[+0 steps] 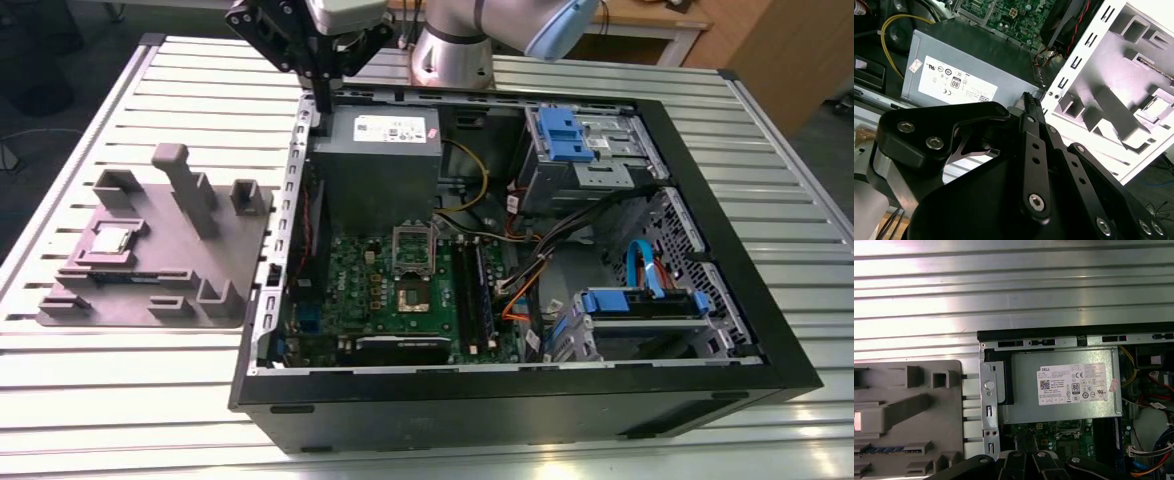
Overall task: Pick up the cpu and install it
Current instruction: 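Reach for the cpu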
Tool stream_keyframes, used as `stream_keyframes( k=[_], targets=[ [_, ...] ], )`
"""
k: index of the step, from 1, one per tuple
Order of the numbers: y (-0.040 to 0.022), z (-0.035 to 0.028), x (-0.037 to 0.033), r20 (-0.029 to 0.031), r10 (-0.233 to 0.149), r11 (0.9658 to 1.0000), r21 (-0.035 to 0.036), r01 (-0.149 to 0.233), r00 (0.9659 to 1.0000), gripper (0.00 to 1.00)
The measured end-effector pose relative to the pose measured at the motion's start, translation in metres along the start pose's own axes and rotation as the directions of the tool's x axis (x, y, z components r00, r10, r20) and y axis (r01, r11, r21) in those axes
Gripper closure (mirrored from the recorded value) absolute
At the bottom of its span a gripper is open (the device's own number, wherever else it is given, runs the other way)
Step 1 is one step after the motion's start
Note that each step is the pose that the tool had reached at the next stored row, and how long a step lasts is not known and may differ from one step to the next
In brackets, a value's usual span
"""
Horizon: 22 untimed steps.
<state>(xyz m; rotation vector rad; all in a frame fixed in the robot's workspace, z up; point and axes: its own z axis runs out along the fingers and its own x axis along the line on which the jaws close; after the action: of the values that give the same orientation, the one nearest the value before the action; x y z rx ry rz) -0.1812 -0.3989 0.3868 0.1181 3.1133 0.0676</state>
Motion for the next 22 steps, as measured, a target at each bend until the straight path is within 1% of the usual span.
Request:
stream_keyframes(
  k=[22],
  targets=[
    [-0.0004,0.0009,0.0044,-0.0004,0.000,1.0000,0.0000,0.000,1.0000,0.90]
  ],
)
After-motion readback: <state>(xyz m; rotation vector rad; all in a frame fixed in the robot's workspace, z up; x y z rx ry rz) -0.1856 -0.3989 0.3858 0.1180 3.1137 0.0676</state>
